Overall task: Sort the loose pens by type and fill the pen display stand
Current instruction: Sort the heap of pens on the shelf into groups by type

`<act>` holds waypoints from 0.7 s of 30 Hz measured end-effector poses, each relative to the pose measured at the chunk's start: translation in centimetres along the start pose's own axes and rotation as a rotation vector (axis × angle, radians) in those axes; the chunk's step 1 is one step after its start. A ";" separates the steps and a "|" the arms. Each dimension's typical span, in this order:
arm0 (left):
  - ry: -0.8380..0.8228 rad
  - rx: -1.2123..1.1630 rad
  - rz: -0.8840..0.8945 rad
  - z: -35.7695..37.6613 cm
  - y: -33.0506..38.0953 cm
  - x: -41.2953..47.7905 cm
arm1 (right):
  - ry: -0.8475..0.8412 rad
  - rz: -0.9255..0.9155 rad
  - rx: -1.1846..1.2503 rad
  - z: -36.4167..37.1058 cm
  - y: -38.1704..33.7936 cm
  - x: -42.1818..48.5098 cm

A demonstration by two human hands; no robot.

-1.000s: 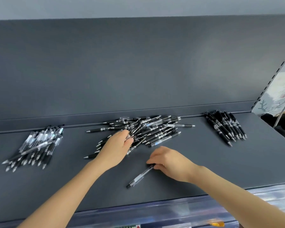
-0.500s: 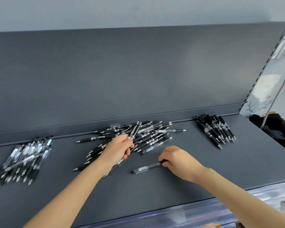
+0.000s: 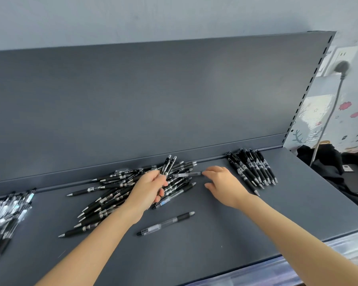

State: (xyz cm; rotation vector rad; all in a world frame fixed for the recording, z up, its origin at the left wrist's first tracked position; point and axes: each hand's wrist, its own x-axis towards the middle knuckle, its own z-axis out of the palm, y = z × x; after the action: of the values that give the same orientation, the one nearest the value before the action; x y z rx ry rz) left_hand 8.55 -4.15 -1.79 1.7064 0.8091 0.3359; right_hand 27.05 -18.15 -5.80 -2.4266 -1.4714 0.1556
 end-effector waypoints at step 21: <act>0.078 -0.157 0.002 -1.1 -0.2 -0.6 | -0.025 -0.361 -0.004 0.8 2.1 -2.2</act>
State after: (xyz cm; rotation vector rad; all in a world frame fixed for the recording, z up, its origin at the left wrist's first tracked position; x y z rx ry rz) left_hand 7.40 -3.75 -1.57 1.5554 0.8160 0.4578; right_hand 27.60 -20.85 -7.33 -2.1223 -1.8899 0.1037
